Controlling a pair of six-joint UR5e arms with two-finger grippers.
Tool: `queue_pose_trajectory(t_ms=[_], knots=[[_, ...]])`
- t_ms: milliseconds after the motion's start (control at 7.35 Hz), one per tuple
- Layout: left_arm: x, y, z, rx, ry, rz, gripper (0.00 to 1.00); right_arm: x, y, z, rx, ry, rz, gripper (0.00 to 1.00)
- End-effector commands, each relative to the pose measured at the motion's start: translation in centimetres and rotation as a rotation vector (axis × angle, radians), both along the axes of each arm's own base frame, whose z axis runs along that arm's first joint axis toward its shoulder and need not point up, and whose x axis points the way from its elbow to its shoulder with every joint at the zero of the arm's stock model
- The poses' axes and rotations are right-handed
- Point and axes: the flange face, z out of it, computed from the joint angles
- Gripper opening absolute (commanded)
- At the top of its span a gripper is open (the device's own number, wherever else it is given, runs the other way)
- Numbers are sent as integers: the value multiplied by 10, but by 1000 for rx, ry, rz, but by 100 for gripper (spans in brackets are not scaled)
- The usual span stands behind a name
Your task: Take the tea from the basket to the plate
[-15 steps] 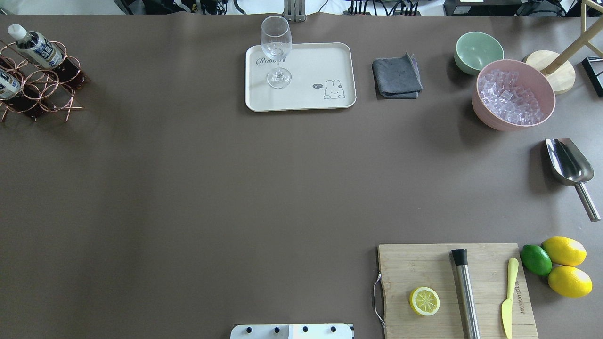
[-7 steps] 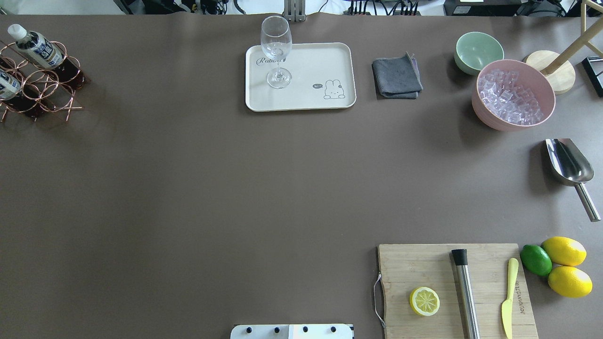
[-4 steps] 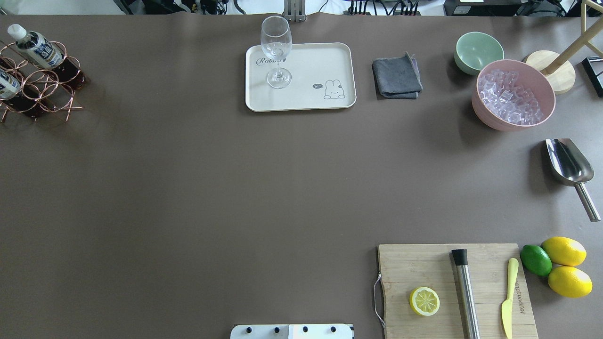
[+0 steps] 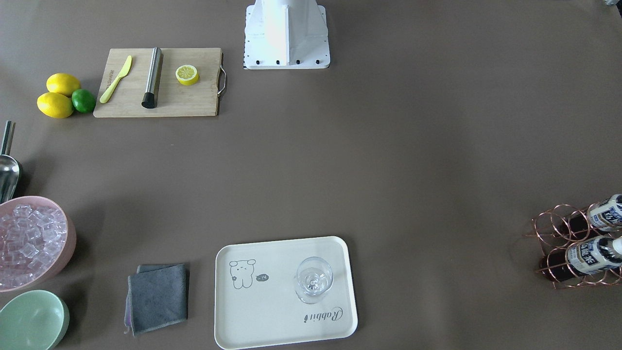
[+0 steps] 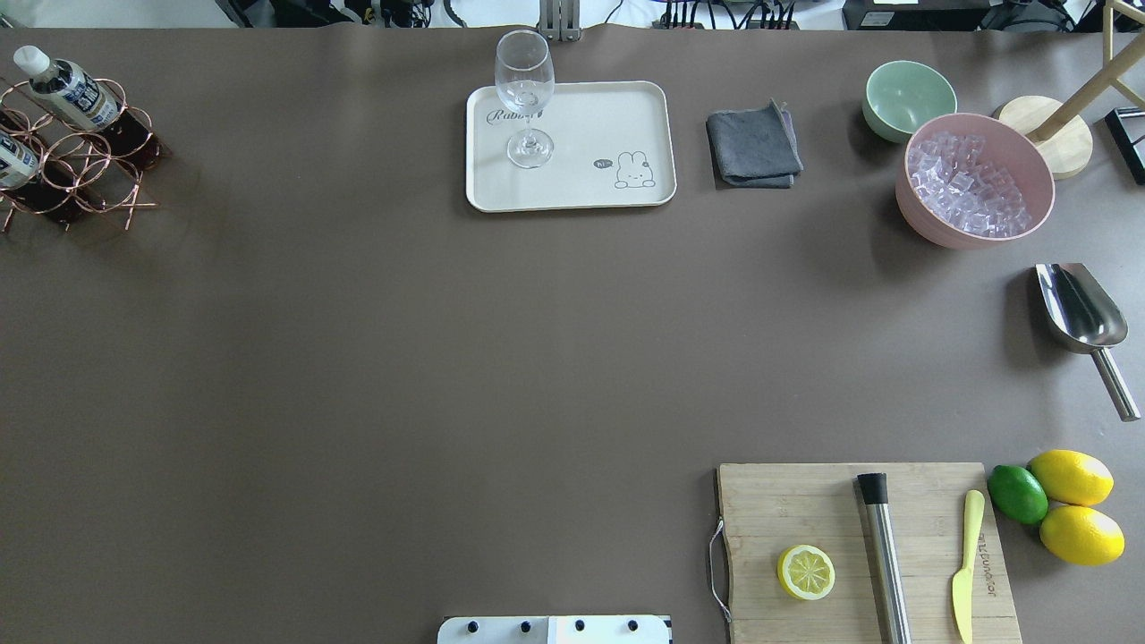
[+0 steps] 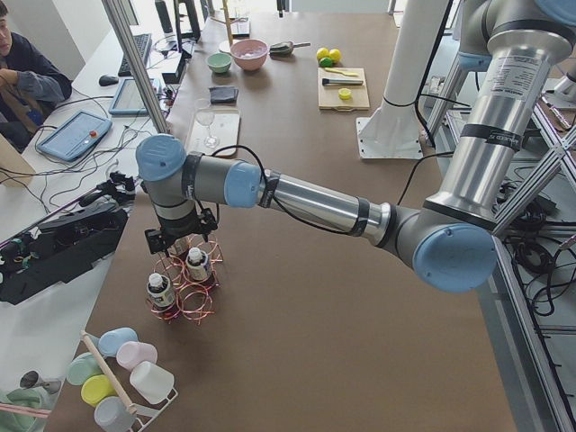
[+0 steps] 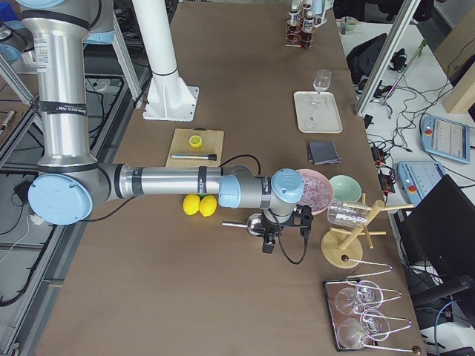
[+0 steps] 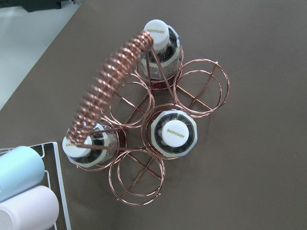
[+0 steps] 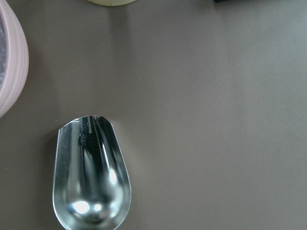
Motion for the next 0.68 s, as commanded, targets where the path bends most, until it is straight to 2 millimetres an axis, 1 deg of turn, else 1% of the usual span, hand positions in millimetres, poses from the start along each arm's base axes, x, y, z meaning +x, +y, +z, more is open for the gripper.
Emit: queue_pose_trajectory(t_ms=[0, 136, 272, 408, 544], knots=[[-6, -60, -31, 142, -32, 156, 97, 0, 0, 0, 0, 1, 0, 100], [-6, -78, -37, 177, -39, 197, 97, 0, 0, 0, 0, 1, 0, 100], [0, -85, -44, 196, -41, 215, 97, 0, -1, 0, -1, 1, 1, 100], [16, -86, -46, 227, -43, 256, 97, 0, -1, 0, -1, 1, 1, 100], [18, -82, -45, 241, -43, 263, 97, 0, -2, -1, 0, 1, 1, 100]])
